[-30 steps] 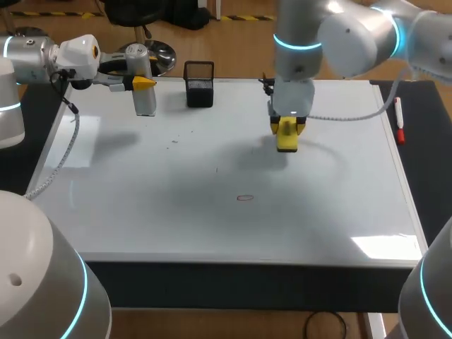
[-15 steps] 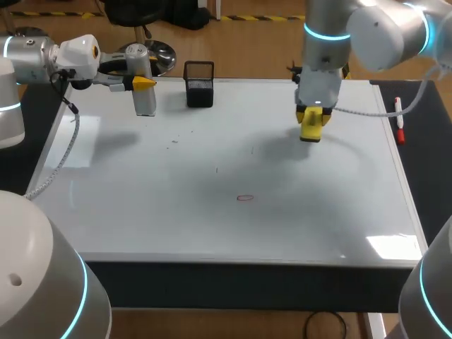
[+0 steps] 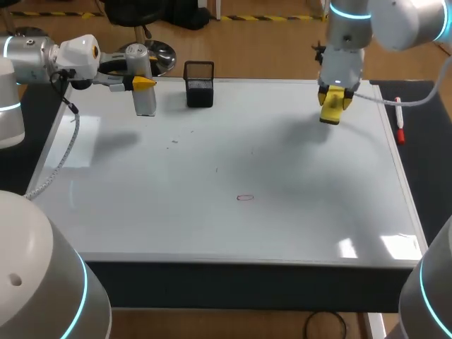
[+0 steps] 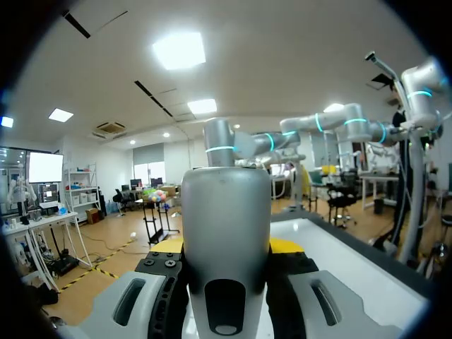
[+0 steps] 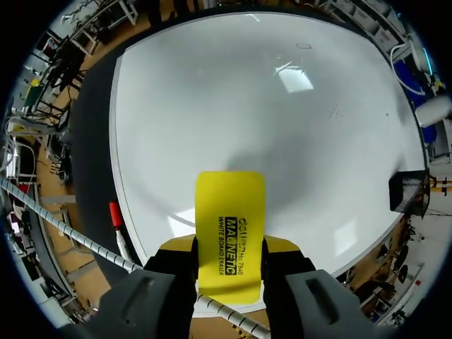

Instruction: Pick up the inspection probe, press it on each red-marked spot on the whiteboard one by one, put down the probe, pick up the eraser, and wipe off all the red marks.

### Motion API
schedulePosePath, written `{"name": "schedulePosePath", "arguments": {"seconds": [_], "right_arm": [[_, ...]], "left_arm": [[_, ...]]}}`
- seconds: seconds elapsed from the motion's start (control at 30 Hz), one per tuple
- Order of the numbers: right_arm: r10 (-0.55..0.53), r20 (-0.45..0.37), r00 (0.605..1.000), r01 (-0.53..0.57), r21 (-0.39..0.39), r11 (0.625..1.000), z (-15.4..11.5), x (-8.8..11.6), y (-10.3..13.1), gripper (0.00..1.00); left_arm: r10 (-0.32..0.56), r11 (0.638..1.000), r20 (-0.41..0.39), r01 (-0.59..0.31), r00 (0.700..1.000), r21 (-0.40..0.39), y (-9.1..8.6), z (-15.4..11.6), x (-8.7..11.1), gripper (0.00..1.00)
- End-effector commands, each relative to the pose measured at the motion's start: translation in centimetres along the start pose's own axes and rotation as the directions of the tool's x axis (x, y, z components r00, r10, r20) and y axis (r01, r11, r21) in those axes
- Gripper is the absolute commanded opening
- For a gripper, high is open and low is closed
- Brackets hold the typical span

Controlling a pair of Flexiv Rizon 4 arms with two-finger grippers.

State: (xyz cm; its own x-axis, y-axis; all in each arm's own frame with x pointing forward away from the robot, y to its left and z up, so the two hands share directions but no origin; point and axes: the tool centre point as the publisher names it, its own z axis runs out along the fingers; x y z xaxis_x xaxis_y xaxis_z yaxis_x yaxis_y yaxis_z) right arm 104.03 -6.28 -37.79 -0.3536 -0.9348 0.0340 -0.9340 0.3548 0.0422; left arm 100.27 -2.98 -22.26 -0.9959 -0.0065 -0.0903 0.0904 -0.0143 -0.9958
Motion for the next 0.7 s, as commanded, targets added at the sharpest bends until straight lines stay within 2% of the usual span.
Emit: {"name": "schedulePosePath", "arguments": {"seconds": [0.03, 0.27, 0.7], "right_arm": [[0.01, -0.016, 1.0, -0.011, -0.025, 1.0, 0.1, 0.1, -1.8, 0.0], [0.033, -0.026, 0.999, -0.034, -0.023, 0.999, -0.1, 0.7, -3.3, 0.0], [0.057, -0.017, 0.998, -0.057, -0.001, 0.998, -0.5, 1.0, -3.3, 0.0]], "left_arm": [[0.002, 1.0, 0.006, -0.002, 1.0, -0.002, -0.2, 0.1, 0.2, 0.0], [0.002, 1.0, 0.006, -0.002, 1.0, -0.002, -0.2, 0.1, 0.2, 0.0], [0.002, 1.0, 0.006, -0.002, 1.0, -0.002, -0.2, 0.1, 0.2, 0.0]]}}
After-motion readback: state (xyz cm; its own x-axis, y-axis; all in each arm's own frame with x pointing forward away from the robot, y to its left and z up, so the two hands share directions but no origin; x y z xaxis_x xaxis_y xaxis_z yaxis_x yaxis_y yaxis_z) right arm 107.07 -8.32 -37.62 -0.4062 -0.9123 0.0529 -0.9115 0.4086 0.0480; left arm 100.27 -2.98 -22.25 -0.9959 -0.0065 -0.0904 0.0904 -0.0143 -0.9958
